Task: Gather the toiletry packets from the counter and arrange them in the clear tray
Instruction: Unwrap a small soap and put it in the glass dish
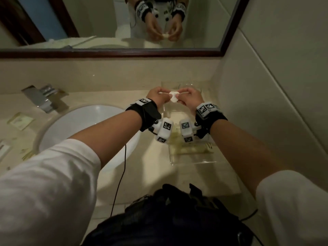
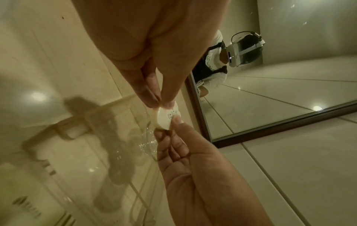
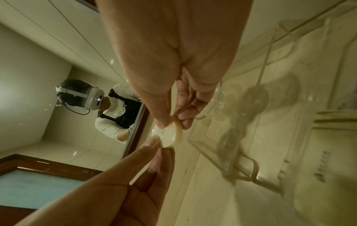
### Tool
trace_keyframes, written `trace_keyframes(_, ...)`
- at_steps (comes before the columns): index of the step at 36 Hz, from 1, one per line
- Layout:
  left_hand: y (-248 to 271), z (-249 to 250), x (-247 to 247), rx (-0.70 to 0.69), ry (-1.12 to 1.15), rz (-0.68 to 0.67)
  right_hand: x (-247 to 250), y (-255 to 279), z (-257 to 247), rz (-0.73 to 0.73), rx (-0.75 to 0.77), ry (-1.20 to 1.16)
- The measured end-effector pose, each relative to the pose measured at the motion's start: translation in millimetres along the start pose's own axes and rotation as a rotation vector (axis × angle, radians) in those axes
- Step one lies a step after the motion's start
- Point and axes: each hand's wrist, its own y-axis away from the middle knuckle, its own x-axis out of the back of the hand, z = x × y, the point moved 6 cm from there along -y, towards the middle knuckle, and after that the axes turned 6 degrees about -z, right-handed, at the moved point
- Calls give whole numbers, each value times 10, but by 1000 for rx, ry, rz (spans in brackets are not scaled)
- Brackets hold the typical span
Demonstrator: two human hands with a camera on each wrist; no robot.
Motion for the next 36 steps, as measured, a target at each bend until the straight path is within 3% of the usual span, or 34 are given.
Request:
trace_keyframes(12, -577, 134, -398, -4, -84, 7, 467, -461, -42, 26, 5, 127)
trace_keyframes(23, -859, 106, -747, -16, -128, -46, 692, -793, 116, 85, -124, 282)
trace_keyframes(36, -925, 173, -963, -44, -506, -141, 858, -1010, 254, 49, -170, 417)
